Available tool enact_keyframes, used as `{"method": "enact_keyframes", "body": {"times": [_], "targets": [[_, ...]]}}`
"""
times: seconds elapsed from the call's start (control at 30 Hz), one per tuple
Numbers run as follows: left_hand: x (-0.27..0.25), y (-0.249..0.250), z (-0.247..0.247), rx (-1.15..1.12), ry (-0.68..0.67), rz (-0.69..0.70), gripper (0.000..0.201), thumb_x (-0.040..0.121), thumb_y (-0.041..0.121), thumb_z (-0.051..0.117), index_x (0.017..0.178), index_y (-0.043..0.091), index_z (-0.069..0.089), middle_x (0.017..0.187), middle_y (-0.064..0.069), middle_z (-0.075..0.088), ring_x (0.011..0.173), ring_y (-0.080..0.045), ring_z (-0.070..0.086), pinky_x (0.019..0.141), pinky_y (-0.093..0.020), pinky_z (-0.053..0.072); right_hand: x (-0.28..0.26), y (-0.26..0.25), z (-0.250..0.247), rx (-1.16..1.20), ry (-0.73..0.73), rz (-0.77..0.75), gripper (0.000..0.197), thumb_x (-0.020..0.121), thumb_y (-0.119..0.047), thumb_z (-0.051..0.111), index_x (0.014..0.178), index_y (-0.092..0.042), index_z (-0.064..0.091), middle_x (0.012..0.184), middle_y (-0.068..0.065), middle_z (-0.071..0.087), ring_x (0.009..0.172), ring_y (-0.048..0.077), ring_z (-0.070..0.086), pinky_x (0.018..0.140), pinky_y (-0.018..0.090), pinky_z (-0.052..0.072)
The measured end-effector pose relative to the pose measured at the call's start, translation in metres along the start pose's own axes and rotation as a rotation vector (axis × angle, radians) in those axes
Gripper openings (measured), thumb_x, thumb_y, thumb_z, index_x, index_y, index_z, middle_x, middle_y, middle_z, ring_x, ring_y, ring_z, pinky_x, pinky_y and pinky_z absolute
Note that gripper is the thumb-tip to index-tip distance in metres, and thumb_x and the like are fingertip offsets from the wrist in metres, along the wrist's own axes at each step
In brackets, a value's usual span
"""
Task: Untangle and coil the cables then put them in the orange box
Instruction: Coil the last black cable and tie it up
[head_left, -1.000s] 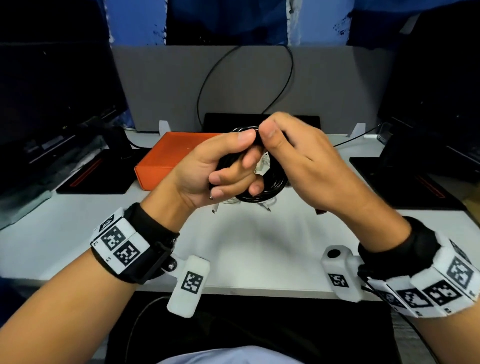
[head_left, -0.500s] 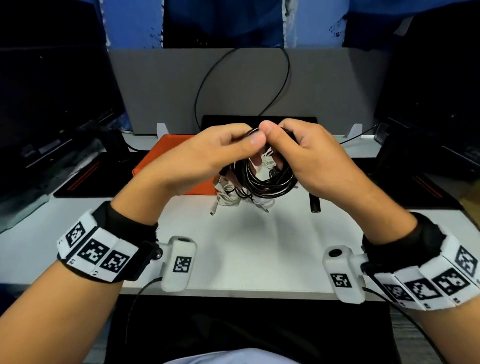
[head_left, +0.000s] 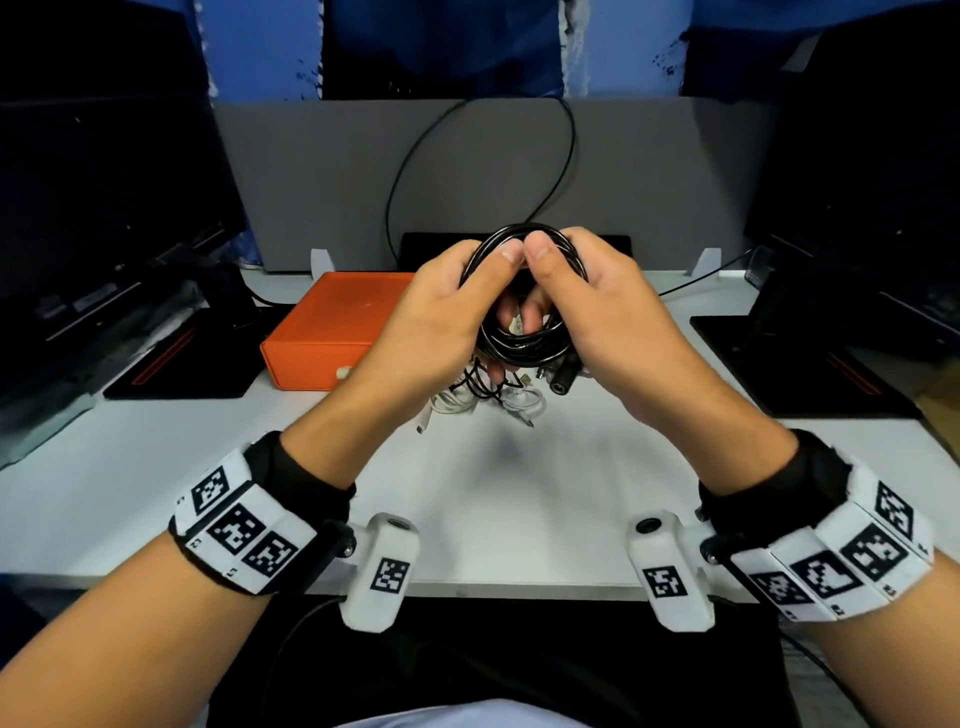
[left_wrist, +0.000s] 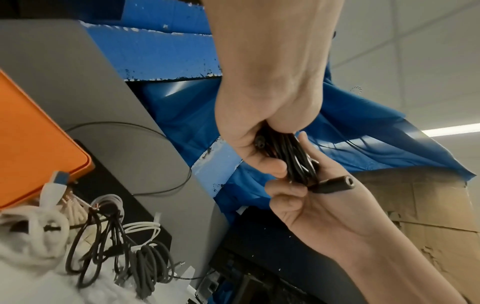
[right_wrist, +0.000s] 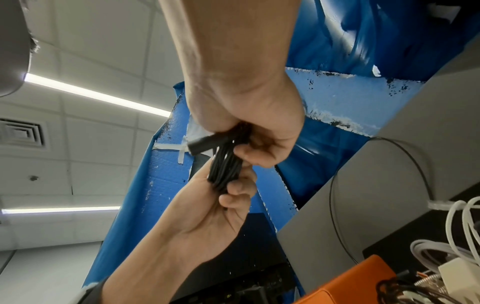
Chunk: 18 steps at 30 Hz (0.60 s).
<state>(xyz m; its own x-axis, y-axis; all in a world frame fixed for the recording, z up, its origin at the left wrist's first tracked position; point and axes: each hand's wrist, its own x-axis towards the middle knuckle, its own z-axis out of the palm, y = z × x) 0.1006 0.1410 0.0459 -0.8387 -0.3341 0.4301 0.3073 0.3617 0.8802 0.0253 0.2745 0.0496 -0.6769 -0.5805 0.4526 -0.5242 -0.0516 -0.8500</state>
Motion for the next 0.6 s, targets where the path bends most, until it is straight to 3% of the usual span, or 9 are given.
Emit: {"method": "enact_keyframes", "body": {"times": [0.1, 0.17, 0.23, 0.3, 0.43, 0.6], "targets": [[0.002, -0.003, -0.008, 0.226, -0.039, 0.023, 0.036, 0.104, 0.048, 0.05, 0.111, 0.015, 0.062, 0.085, 0.006, 0.066, 0.072, -0.013, 0.064, 0.062, -0.036, 0.051, 0.003, 0.002, -0.009, -0.152, -0.012, -0.037, 0.027, 0.107, -0.042, 0.05, 0.096, -0.021, 0.061, 0.064, -0.008, 0.065, 0.058, 0.001, 0.059, 0.056, 0.021, 0.044], [0.002, -0.002, -0.018, 0.37, -0.108, 0.064, 0.04, 0.095, 0.058, 0.059, 0.122, 0.028, 0.056, 0.102, 0.016, 0.068, 0.094, 0.001, 0.066, 0.081, -0.029, 0.051, 0.006, 0.004, -0.014, -0.202, -0.011, -0.039, 0.027, 0.106, -0.043, 0.052, 0.094, -0.021, 0.062, 0.062, -0.01, 0.065, 0.057, 0.003, 0.058, 0.057, 0.027, 0.045], [-0.001, 0.002, -0.025, 0.493, -0.225, 0.077, 0.08, 0.08, 0.065, 0.074, 0.146, 0.038, 0.037, 0.129, 0.022, 0.061, 0.117, 0.009, 0.058, 0.096, -0.021, 0.048, 0.008, 0.003, -0.017, -0.16, -0.016, 0.013, 0.03, 0.105, -0.043, 0.052, 0.099, -0.017, 0.064, 0.061, -0.008, 0.064, 0.052, 0.011, 0.059, 0.048, 0.029, 0.045], [-0.004, 0.006, -0.025, 0.639, -0.285, 0.096, 0.116, 0.066, 0.071, 0.081, 0.156, 0.047, 0.013, 0.151, 0.019, 0.047, 0.132, 0.001, 0.051, 0.106, -0.024, 0.045, 0.008, 0.003, -0.018, -0.084, -0.021, 0.073, 0.033, 0.106, -0.045, 0.05, 0.104, -0.016, 0.066, 0.062, -0.005, 0.062, 0.045, 0.017, 0.057, 0.038, 0.026, 0.037], [-0.004, 0.005, -0.022, 0.737, -0.234, 0.159, 0.117, 0.069, 0.072, 0.078, 0.158, 0.045, 0.008, 0.157, 0.014, 0.043, 0.139, -0.008, 0.047, 0.111, -0.035, 0.045, 0.007, 0.005, -0.011, 0.021, 0.016, 0.106, 0.036, 0.105, -0.05, 0.05, 0.105, -0.019, 0.068, 0.067, -0.002, 0.06, 0.047, 0.021, 0.056, 0.039, 0.024, 0.035], [-0.001, -0.003, -0.023, 0.735, -0.194, 0.189, 0.104, 0.078, 0.066, 0.075, 0.157, 0.044, 0.011, 0.149, 0.011, 0.053, 0.131, -0.012, 0.055, 0.106, -0.037, 0.049, 0.008, 0.014, -0.002, 0.087, 0.068, 0.125, 0.038, 0.104, -0.055, 0.048, 0.103, -0.022, 0.067, 0.076, -0.003, 0.061, 0.059, 0.026, 0.061, 0.044, 0.024, 0.038]]}}
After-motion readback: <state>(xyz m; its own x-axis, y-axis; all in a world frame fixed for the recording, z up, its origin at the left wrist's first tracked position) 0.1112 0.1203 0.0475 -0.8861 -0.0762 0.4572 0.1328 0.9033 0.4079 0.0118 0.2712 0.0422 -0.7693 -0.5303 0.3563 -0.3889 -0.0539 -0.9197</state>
